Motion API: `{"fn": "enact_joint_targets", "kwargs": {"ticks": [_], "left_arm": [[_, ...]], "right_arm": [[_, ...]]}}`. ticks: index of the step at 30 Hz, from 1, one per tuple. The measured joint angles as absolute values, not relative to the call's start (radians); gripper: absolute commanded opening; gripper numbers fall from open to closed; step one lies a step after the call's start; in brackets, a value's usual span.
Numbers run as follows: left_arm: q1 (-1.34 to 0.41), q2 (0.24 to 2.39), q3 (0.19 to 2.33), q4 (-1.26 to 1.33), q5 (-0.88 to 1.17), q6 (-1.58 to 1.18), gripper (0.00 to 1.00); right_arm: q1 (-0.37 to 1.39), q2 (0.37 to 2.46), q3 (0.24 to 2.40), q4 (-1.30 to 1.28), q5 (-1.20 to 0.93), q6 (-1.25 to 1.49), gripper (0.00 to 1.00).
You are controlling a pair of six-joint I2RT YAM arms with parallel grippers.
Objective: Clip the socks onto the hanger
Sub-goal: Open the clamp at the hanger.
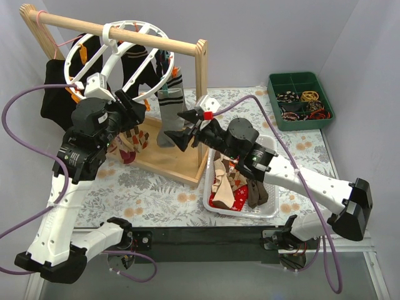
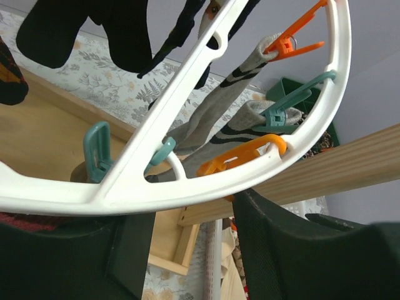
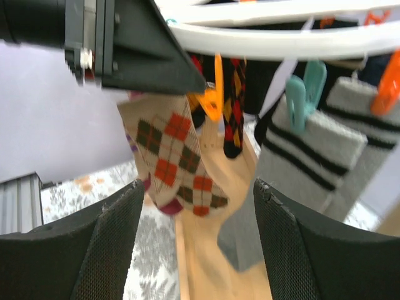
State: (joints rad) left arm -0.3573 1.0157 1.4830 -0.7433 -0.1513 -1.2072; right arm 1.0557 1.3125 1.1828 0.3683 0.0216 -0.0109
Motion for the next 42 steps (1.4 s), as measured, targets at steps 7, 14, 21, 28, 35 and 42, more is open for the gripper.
{"fn": "enact_joint_targets", "kwargs": {"ticks": [7, 14, 21, 28, 35, 42], "left_arm": [[-0.357, 0.995, 1.463, -0.716, -0.183, -1.2, 0.26], [-0.357, 0.984, 1.437, -0.689, -0.196, -1.196, 0.2], [-0.357, 0.978, 1.425, -0.664, -0.2, -1.197, 0.2], [-0.357, 0.971, 1.422, -0.658, -0.203, -1.196, 0.18], [-0.357, 0.957, 1.422, -0.659, -0.218, -1.192, 0.17], [-0.357, 0.946, 1.422, -0.661, -0.237, -1.186, 0.17]], "right_arm": [[1.042, 1.448, 1.294, 0.459, -0.059, 0.001, 0.73], [1.026, 1.555, 1.354, 0.513, -0.106, 0.023, 0.74], [1.021, 1.618, 1.381, 0.57, -0.071, 0.019, 0.75], [1.014, 1.665, 1.406, 0.613, -0.056, 0.003, 0.75], [1.001, 1.727, 1.479, 0.632, -0.079, -0.01, 0.75], [0.994, 1.771, 1.544, 0.636, -0.13, -0.011, 0.62]]}}
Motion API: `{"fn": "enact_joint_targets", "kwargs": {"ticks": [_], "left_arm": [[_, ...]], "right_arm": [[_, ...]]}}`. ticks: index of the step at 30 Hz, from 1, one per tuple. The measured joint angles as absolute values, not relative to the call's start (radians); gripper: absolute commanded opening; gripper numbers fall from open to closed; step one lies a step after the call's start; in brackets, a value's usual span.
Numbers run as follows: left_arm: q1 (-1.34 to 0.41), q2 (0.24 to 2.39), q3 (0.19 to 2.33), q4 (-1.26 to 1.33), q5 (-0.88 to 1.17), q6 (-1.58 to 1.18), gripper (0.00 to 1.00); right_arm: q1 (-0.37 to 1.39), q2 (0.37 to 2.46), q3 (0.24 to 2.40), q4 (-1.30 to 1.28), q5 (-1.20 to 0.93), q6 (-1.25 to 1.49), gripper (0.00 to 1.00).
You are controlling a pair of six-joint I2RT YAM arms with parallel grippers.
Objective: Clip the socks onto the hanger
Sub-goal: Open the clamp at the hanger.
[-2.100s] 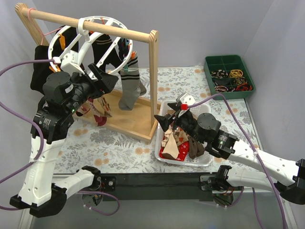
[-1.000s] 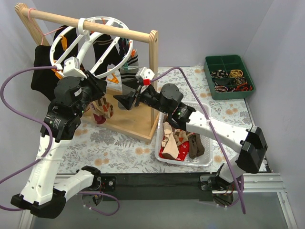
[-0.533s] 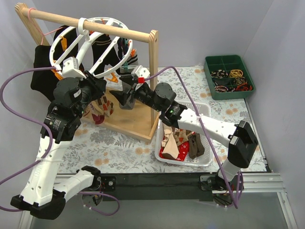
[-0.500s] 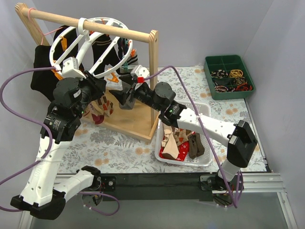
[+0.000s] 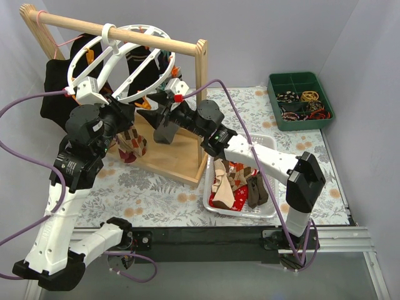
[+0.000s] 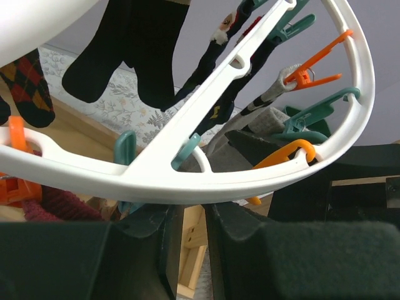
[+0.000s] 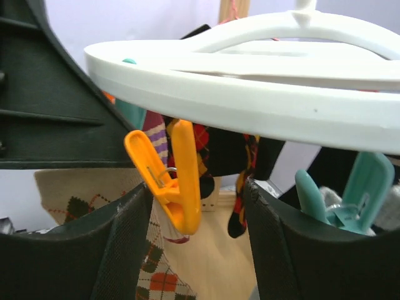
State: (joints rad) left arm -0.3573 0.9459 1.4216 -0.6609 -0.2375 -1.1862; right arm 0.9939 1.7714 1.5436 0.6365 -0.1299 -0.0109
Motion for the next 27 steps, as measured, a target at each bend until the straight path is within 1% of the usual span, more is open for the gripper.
{"fn": "enact_joint_targets", "kwargs": {"ticks": [2, 5, 7, 9, 11, 12, 14, 15, 18, 20, 21, 23, 24, 27], "left_arm": [[-0.357, 0.944, 1.422, -0.666, -0.248, -1.185, 0.17], [-0.357, 0.944, 1.422, -0.68, -0.262, -1.184, 0.17], [-0.357, 0.944, 1.422, -0.686, -0.273, -1.184, 0.18], [-0.357, 0.944, 1.422, -0.694, -0.28, -1.185, 0.21], [-0.357, 0.944, 1.422, -0.701, -0.281, -1.19, 0.25], [-0.357, 0.943, 1.422, -0.703, -0.28, -1.193, 0.26], [-0.357, 0.941, 1.43, -0.708, -0.279, -1.201, 0.31], [-0.357, 0.941, 1.437, -0.714, -0.279, -1.203, 0.32], [-0.357, 0.931, 1.458, -0.727, -0.273, -1.209, 0.39], [-0.357, 0.922, 1.467, -0.734, -0.269, -1.212, 0.43], [-0.356, 0.917, 1.47, -0.734, -0.267, -1.213, 0.48], [-0.356, 0.908, 1.473, -0.734, -0.259, -1.219, 0.54], [-0.357, 0.905, 1.474, -0.73, -0.25, -1.225, 0.58], [-0.357, 0.904, 1.478, -0.715, -0.229, -1.238, 0.61]], "right_arm": [[0.992, 1.779, 1.553, 0.636, -0.165, -0.009, 0.58], [0.99, 1.784, 1.563, 0.635, -0.219, -0.005, 0.49], [0.99, 1.784, 1.567, 0.633, -0.252, 0.002, 0.38], [0.99, 1.784, 1.567, 0.633, -0.274, 0.007, 0.28], [0.989, 1.784, 1.567, 0.632, -0.292, 0.017, 0.21], [0.989, 1.784, 1.567, 0.631, -0.295, 0.02, 0.15], [0.989, 1.784, 1.567, 0.632, -0.302, 0.025, 0.11], [0.989, 1.784, 1.567, 0.632, -0.302, 0.027, 0.06], [0.989, 1.784, 1.567, 0.635, -0.303, 0.031, 0.01], [0.988, 1.784, 1.567, 0.635, -0.301, 0.031, 0.01], [0.989, 1.784, 1.567, 0.635, -0.297, 0.031, 0.01], [0.991, 1.784, 1.567, 0.635, -0.287, 0.03, 0.01], [0.993, 1.784, 1.567, 0.633, -0.284, 0.03, 0.01], [1.014, 1.784, 1.567, 0.625, -0.245, 0.022, 0.01]]}}
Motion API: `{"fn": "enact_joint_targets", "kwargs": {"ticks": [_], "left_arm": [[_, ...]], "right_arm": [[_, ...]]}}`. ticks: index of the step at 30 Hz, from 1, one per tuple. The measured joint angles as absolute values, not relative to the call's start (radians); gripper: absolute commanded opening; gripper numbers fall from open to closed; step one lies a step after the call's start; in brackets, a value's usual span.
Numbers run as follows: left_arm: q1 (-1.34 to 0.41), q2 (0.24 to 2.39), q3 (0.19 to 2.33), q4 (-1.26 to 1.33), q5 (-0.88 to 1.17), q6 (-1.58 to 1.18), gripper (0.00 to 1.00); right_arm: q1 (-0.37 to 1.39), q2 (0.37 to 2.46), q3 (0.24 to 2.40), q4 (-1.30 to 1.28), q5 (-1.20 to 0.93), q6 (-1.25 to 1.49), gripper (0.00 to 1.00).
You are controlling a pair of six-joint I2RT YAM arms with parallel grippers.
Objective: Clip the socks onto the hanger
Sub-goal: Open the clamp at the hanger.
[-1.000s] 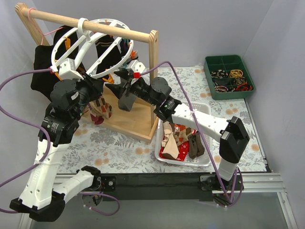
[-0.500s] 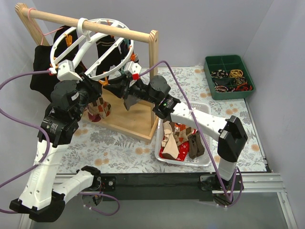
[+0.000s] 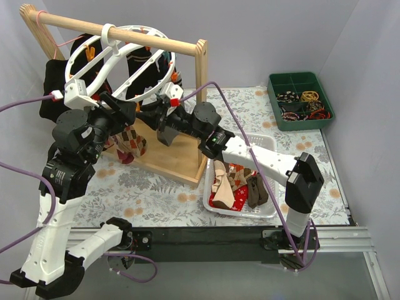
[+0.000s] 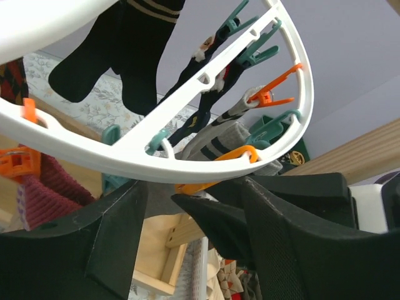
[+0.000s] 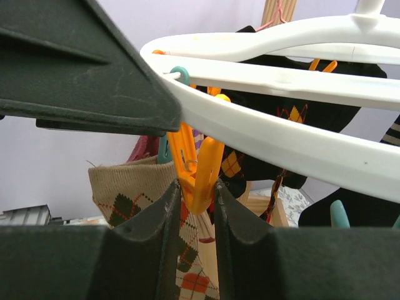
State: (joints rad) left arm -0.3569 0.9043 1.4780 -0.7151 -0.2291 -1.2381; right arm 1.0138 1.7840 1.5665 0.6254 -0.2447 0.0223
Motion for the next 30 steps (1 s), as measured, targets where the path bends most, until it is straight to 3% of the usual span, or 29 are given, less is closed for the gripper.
{"fn": "enact_joint_targets", "kwargs": {"ticks": [11, 30], "left_arm": [[-0.357, 0.913, 1.477, -0.702, -0.217, -1.239, 0.5], [-0.357, 0.909, 1.385, -0.636, -0.237, -1.143, 0.51]], "right_arm": [[1.113, 1.781, 1.555, 0.598, 0.006, -0.081, 0.01], [1.135, 1.781, 1.555, 0.573, 0.09, -0.132, 0.01]]}}
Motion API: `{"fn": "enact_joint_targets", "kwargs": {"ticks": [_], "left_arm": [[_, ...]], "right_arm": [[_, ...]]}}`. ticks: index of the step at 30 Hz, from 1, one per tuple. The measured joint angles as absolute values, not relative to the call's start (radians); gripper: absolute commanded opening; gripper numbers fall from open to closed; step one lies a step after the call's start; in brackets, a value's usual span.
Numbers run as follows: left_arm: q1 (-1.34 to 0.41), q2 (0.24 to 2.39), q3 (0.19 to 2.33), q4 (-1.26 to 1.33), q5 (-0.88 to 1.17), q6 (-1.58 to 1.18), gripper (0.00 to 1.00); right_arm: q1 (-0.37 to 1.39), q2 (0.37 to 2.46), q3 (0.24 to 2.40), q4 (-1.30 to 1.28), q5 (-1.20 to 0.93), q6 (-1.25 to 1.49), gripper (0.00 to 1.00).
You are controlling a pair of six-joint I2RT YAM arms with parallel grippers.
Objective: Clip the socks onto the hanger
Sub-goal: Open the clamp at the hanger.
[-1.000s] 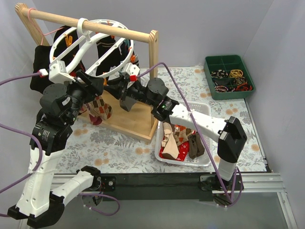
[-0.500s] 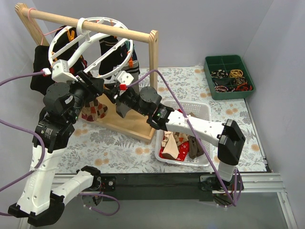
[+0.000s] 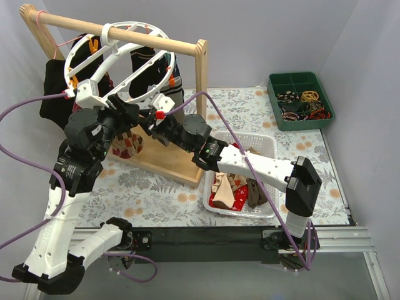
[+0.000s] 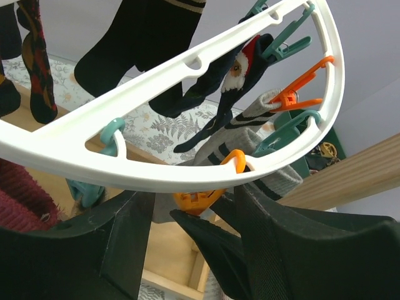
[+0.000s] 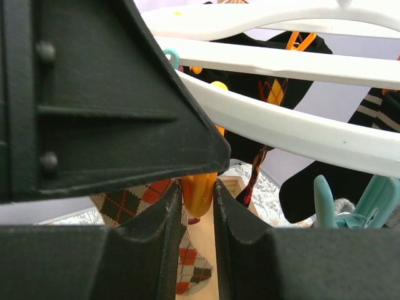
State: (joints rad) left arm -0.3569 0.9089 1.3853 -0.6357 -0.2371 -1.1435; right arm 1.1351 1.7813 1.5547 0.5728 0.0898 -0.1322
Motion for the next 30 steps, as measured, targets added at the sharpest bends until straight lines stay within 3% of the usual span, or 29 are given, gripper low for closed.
{"fn": "enact_joint_targets", "kwargs": {"ticks": [11, 13, 14, 18, 23, 30], "left_arm": [[-0.357, 0.915, 1.367, -0.596, -0.241, -1.142, 0.3], [-0.357, 0.915, 1.365, -0.593, -0.243, -1.143, 0.27], [-0.357, 0.915, 1.363, -0.592, -0.243, -1.143, 0.21], [-0.358, 0.915, 1.347, -0.591, -0.236, -1.149, 0.08], [-0.359, 0.913, 1.328, -0.556, -0.242, -1.141, 0.0], [-0.359, 0.904, 1.303, -0.53, -0.246, -1.13, 0.0]], "right_arm": [[1.142, 1.781, 1.555, 0.572, 0.11, -0.139, 0.01], [1.142, 1.781, 1.552, 0.574, 0.114, -0.139, 0.09], [1.142, 1.78, 1.546, 0.578, 0.115, -0.139, 0.19], [1.143, 1.764, 1.513, 0.581, 0.129, -0.138, 0.41], [1.149, 1.691, 1.399, 0.566, 0.137, -0.133, 0.66], [1.154, 1.487, 1.189, 0.447, 0.192, -0.111, 0.78]]}}
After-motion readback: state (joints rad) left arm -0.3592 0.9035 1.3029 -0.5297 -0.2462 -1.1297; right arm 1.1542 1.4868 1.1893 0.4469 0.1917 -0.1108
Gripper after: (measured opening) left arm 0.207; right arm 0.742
